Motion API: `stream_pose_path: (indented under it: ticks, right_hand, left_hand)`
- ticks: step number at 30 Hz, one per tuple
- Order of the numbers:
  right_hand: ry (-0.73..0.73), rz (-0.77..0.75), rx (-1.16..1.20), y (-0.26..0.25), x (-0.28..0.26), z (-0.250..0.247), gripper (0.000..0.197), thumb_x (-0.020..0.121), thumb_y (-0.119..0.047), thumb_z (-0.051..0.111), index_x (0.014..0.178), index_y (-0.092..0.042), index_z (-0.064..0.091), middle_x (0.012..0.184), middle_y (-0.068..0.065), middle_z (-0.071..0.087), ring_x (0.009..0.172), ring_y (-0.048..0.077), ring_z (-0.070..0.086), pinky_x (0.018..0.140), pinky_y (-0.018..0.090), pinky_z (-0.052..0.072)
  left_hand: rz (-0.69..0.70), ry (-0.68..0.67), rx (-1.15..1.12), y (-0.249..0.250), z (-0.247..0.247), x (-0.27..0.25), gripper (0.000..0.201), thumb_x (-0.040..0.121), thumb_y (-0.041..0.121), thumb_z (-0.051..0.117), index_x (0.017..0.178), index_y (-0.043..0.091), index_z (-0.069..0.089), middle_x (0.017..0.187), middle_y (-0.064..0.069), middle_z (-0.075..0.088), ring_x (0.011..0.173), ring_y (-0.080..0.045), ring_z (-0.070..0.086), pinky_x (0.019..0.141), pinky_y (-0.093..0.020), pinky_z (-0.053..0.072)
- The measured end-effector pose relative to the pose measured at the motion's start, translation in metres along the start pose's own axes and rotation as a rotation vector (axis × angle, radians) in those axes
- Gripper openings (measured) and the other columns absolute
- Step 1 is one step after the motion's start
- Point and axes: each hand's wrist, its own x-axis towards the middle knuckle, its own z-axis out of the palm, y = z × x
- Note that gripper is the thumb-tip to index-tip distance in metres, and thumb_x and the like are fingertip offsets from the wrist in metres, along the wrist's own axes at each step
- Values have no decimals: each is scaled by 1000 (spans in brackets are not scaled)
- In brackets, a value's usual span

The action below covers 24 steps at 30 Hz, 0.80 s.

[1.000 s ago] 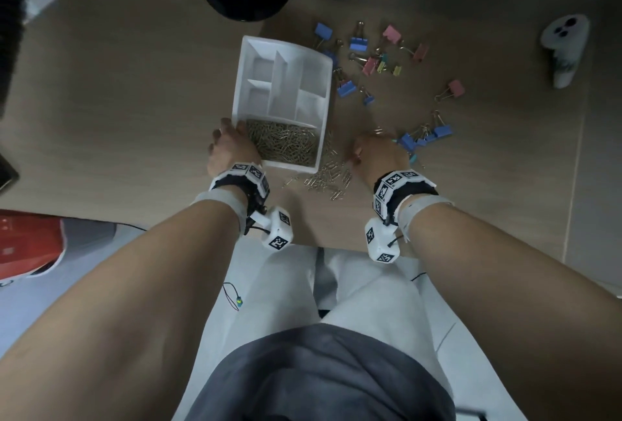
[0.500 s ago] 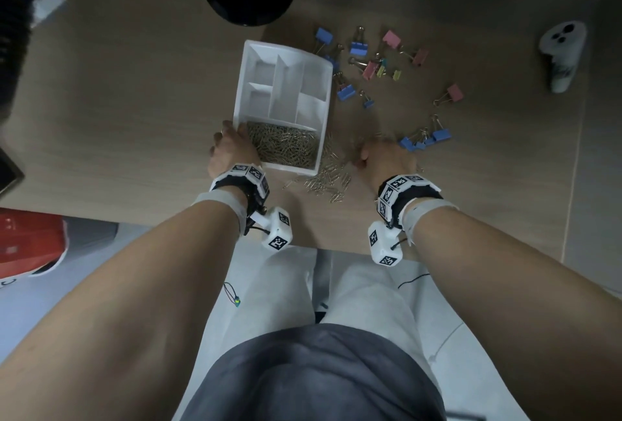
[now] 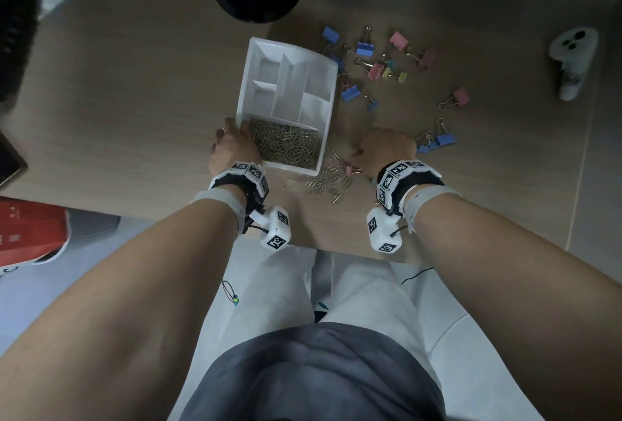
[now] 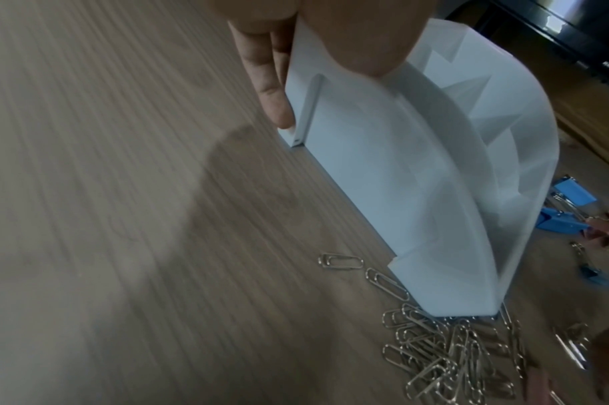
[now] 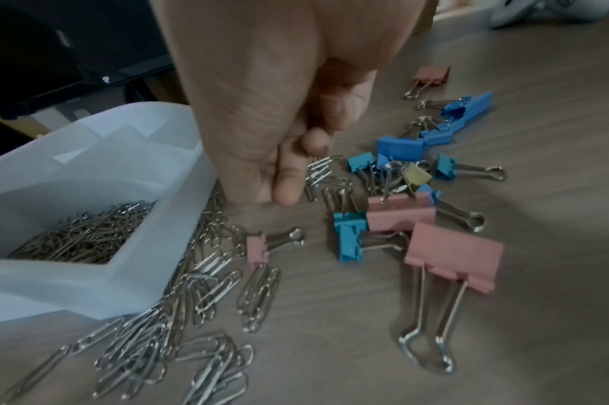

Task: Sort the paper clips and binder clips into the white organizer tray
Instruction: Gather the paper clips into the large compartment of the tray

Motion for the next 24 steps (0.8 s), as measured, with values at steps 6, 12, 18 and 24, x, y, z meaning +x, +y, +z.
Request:
stream_pose_path:
  ticks: [6, 12, 18, 24]
  right_hand:
    - [-48, -183, 76, 9, -13, 11, 30, 78, -50, 60, 100, -29, 62, 93, -7, 66, 91, 24, 64, 79, 33, 53]
    - [2, -219, 55, 5, -15, 11, 16, 82, -41, 61, 84, -27, 69, 85, -8, 69, 85, 20, 65, 80, 33, 54]
    - [-114, -207, 94, 1, -9, -2, 23, 79, -46, 66, 93, -27, 68, 92, -7, 68, 90, 21, 65, 85, 36, 55]
    - [-97, -196, 110, 2, -20, 12, 34, 72, -51, 72, 98, -31, 65, 98, -9, 66, 92, 18, 63, 85, 34, 52]
  left_hand:
    - [-9, -10, -16, -1, 1, 2, 46, 101, 46, 26, 130, 14, 42, 124, -13, 55, 112, -36, 55, 84, -44, 44]
    - [-6, -10, -16, -3, 3, 3, 46, 101, 46, 26, 132, 14, 42, 126, -13, 55, 114, -36, 54, 86, -44, 44]
    - [-9, -9, -24, -3, 4, 4, 45, 101, 45, 26, 130, 15, 44, 124, -13, 56, 112, -37, 55, 84, -44, 44]
    - [-11, -4, -19, -3, 4, 4, 47, 101, 46, 26, 131, 15, 43, 125, -12, 55, 112, -37, 55, 86, -45, 44]
